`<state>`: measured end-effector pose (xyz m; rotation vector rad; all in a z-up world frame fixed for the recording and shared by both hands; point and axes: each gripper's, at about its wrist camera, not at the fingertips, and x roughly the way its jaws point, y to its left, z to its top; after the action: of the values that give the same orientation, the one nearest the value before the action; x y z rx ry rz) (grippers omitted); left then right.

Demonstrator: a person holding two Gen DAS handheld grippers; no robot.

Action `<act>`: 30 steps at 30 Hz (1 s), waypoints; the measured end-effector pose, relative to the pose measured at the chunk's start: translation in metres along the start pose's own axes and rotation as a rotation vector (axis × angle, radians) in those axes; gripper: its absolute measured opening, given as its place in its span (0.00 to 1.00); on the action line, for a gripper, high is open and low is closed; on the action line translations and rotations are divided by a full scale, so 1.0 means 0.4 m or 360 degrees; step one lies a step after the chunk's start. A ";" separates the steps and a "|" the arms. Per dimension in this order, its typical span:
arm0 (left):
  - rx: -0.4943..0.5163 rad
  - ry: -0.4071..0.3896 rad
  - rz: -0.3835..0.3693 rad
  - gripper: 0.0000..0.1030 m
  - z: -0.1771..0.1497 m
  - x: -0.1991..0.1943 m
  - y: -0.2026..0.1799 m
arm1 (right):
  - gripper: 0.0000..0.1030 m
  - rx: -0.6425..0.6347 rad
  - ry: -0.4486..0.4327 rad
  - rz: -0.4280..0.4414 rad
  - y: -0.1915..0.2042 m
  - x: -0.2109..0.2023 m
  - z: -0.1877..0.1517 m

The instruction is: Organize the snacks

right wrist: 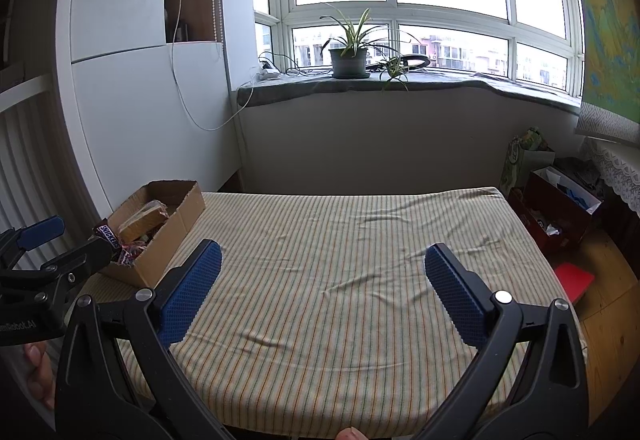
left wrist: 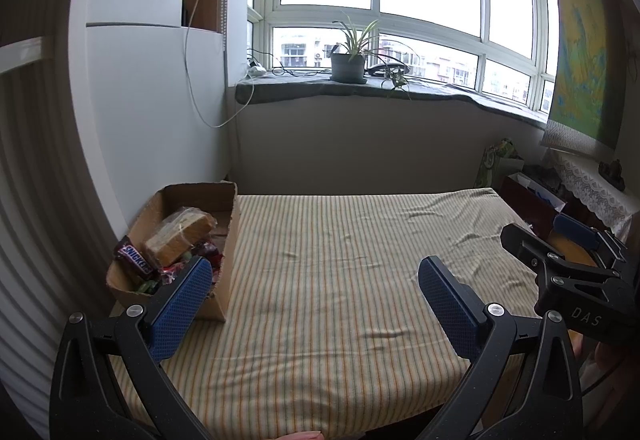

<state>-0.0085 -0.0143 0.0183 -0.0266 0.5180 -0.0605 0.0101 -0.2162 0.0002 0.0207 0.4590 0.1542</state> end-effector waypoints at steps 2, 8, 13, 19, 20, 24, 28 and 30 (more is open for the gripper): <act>-0.0003 0.0006 -0.0005 1.00 0.000 0.004 0.004 | 1.00 0.0001 0.0007 -0.0001 0.000 0.001 -0.003; -0.0006 0.0024 -0.0012 1.00 -0.004 0.011 0.004 | 1.00 0.0002 0.0017 -0.0003 0.003 0.003 -0.007; -0.0007 0.0043 -0.0019 1.00 -0.006 0.018 0.000 | 1.00 0.0006 0.0024 -0.0002 -0.001 0.007 -0.009; -0.0012 0.0064 -0.0021 1.00 -0.009 0.024 -0.004 | 1.00 0.0011 0.0032 -0.0002 -0.005 0.013 -0.012; -0.0014 0.0067 -0.0022 1.00 -0.009 0.026 -0.004 | 1.00 0.0012 0.0033 -0.0002 -0.005 0.014 -0.013; -0.0017 0.0083 -0.0031 1.00 -0.010 0.033 -0.003 | 1.00 0.0010 0.0039 0.0000 -0.005 0.017 -0.014; -0.0022 0.0094 -0.0041 1.00 -0.010 0.038 -0.005 | 1.00 0.0011 0.0044 -0.0002 -0.006 0.018 -0.015; -0.0021 0.0099 -0.0047 1.00 -0.010 0.041 -0.007 | 1.00 0.0012 0.0047 -0.0003 -0.006 0.021 -0.018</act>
<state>0.0034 -0.0180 0.0069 -0.0453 0.5799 -0.0871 0.0148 -0.2173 -0.0100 0.0251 0.4893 0.1514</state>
